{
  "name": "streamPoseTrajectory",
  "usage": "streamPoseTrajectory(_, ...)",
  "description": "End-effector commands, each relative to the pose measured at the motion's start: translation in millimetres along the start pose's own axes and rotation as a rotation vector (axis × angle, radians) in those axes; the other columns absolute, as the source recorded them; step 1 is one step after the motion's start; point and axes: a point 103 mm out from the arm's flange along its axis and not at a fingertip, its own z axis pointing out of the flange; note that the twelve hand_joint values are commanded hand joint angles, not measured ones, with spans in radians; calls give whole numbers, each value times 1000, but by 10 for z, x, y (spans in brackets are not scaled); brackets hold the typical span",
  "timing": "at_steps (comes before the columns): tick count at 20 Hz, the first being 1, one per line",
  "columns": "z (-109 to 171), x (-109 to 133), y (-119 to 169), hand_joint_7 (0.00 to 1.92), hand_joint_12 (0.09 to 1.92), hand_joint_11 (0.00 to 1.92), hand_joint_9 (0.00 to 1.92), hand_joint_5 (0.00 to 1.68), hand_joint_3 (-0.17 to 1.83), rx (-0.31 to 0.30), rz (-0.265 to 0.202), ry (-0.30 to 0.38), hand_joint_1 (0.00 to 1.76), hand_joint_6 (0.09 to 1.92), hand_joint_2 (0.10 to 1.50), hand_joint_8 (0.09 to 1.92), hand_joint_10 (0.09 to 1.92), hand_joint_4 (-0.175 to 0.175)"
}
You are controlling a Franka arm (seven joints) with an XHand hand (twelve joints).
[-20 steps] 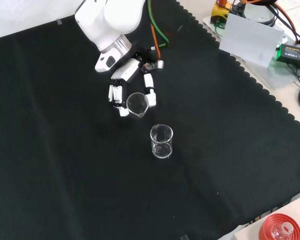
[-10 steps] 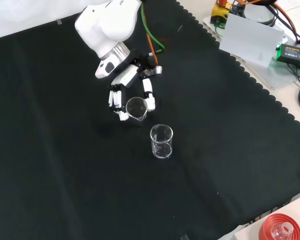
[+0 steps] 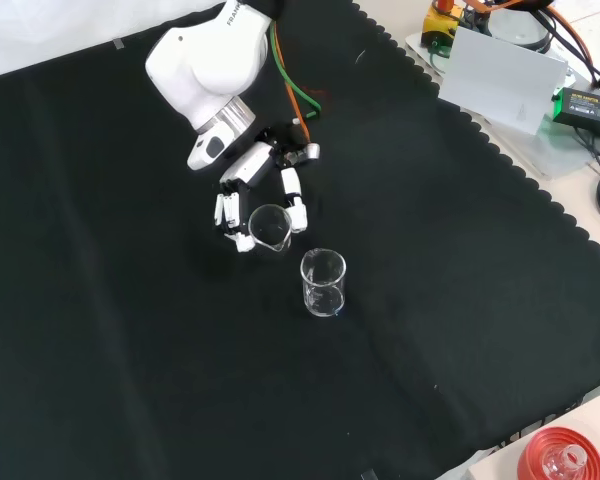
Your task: Place the beaker back on the table.
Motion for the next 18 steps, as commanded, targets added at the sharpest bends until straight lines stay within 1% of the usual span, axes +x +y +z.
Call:
streamPoseTrajectory(1,11,-48,49,1545,1183,505,1058,1202,-175,6,-7,14,1282,672,1053,87,639,6)
streamPoseTrajectory(7,-9,-87,27,1543,1186,495,1055,1202,-175,-17,-30,103,1282,674,1054,87,641,6)
streamPoseTrajectory(12,-27,-105,-17,1541,1190,481,1052,1201,-175,-34,-37,127,1282,675,1054,87,643,7)
streamPoseTrajectory(14,-29,-116,-44,1540,1192,475,1050,1200,-175,-51,-43,137,1282,677,1054,87,643,7)
streamPoseTrajectory(18,-39,-125,-87,1536,1194,460,1039,1198,-175,-68,-46,127,1281,686,1055,87,641,11)
